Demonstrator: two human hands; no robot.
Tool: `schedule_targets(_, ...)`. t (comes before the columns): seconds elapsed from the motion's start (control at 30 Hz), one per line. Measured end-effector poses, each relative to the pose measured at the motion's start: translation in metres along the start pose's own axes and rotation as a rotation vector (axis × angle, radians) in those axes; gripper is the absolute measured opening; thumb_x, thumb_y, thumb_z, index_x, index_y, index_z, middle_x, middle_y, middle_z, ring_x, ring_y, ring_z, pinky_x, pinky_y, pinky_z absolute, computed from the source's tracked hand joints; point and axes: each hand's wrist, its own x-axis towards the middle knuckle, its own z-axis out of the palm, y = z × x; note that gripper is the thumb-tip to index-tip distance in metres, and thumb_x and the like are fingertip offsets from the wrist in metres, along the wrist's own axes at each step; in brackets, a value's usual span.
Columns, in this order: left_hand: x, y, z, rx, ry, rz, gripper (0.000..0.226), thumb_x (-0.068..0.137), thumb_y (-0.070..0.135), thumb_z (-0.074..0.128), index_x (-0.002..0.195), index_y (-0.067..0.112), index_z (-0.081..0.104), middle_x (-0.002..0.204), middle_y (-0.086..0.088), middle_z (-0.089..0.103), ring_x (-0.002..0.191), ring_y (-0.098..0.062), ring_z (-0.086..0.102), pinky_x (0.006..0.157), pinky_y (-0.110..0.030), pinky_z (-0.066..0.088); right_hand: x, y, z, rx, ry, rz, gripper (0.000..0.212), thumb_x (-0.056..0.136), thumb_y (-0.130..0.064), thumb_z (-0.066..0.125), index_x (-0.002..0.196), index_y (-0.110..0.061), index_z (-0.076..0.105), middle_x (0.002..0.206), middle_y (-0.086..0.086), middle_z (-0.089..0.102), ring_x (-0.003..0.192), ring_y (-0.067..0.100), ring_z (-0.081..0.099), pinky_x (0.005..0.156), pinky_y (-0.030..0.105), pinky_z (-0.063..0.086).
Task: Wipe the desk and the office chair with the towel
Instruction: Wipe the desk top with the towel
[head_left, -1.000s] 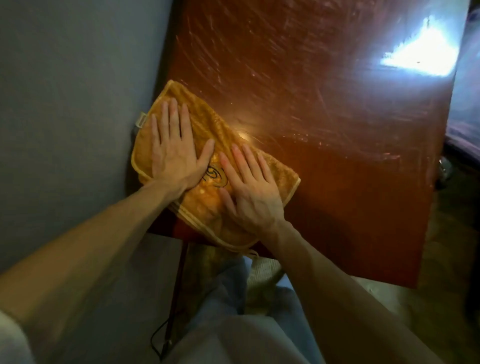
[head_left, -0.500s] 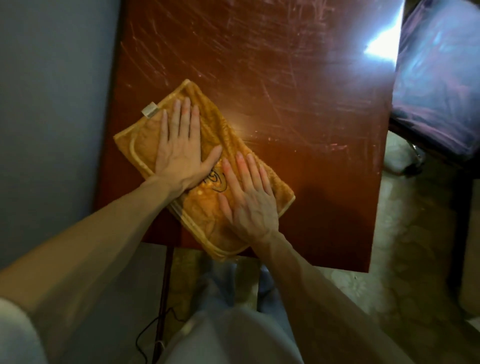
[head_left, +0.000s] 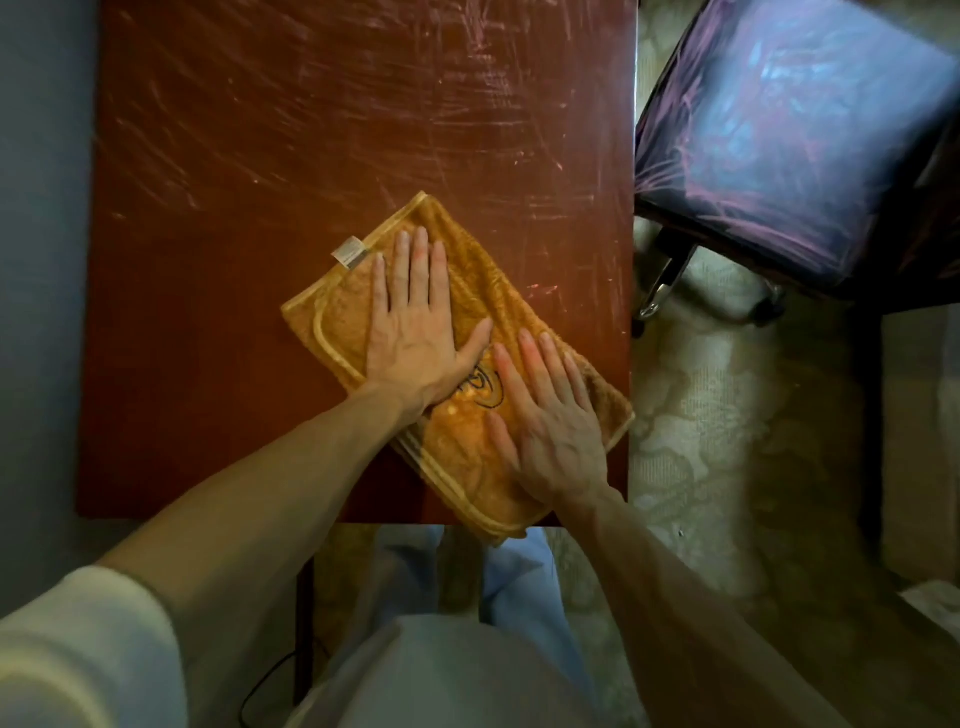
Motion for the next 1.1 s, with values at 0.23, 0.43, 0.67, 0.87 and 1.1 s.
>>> schedule_targets(0.23, 0.013, 0.046, -0.002, 0.0, -0.012, -0.022, 0.095, 0.099, 0.069, 0.023, 0.163, -0.001, 0.009, 0.171, -0.022, 0.002, 0.159, -0.035, -0.002, 0.126, -0.059, 0.009, -0.005, 0.034, -0.01, -0.021, 0.016, 0.018, 0.071, 0.104, -0.049, 0.043, 0.164, -0.017, 0.025, 0.172, 0.012, 0.018, 0.161, 0.026, 0.008, 0.13, 0.047, 0.011)
schedule_targets(0.43, 0.021, 0.073, -0.002, 0.008, -0.008, -0.086, 0.094, 0.099, 0.067, 0.024, 0.163, -0.001, 0.008, 0.171, -0.022, 0.002, 0.159, -0.035, -0.001, 0.127, -0.058, 0.008, -0.001, 0.062, -0.019, 0.0, 0.013, -0.025, 0.07, 0.104, -0.047, 0.042, 0.164, -0.015, 0.024, 0.172, 0.012, 0.018, 0.161, 0.026, 0.009, 0.13, 0.048, 0.012)
schedule_targets(0.67, 0.025, 0.105, -0.001, -0.037, 0.031, -0.275, 0.092, 0.099, 0.066, 0.025, 0.163, 0.002, 0.011, 0.171, -0.02, 0.005, 0.16, -0.033, 0.001, 0.127, -0.056, 0.009, 0.013, 0.093, -0.035, 0.004, -0.057, -0.103, 0.07, 0.102, -0.04, 0.039, 0.164, -0.012, 0.021, 0.171, 0.015, 0.015, 0.161, 0.028, 0.006, 0.129, 0.052, 0.014)
schedule_targets(0.87, 0.017, 0.107, -0.012, -0.143, -0.002, -0.329, 0.085, 0.103, 0.064, 0.021, 0.165, 0.007, 0.009, 0.172, -0.016, 0.002, 0.16, -0.029, -0.001, 0.128, -0.053, 0.006, 0.028, 0.101, -0.062, -0.09, -0.215, -0.111, 0.072, 0.103, -0.042, 0.042, 0.166, -0.024, 0.014, 0.174, 0.009, 0.005, 0.161, 0.027, -0.003, 0.129, 0.055, -0.001)
schedule_targets(1.1, 0.066, 0.031, -0.043, -0.028, 0.021, 0.434, 0.07, 0.106, 0.053, 0.03, 0.164, 0.015, 0.019, 0.172, -0.02, 0.003, 0.159, -0.033, -0.001, 0.129, -0.051, 0.003, 0.019, 0.007, -0.052, 0.297, -0.118, 0.59, 0.087, 0.102, -0.045, 0.043, 0.165, -0.007, -0.004, 0.171, 0.02, -0.01, 0.159, 0.034, -0.013, 0.129, 0.052, -0.001)
